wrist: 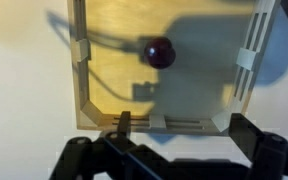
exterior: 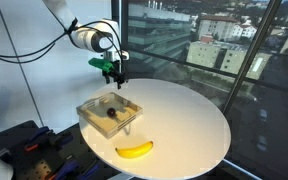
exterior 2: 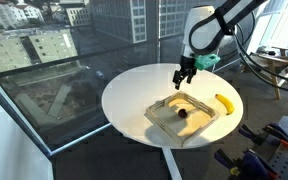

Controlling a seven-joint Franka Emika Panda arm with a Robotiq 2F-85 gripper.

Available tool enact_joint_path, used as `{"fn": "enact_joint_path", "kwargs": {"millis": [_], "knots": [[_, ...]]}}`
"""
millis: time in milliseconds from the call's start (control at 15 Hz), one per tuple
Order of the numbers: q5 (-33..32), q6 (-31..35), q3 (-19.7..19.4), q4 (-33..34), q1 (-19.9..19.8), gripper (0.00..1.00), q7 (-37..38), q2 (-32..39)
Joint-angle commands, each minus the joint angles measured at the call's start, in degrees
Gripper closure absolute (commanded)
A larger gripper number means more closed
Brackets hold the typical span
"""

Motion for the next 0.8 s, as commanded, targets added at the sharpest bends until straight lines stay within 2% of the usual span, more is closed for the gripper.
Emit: {"fn": "enact_joint_path", "kwargs": {"millis": [0,733], "knots": [[1.82,1.05,0.43,0.49,-0.16,0.0,-1.46,0.47],[0.49,0.41,-0.05,0.09,0.32,0.0,-0.1,0.17]]}}
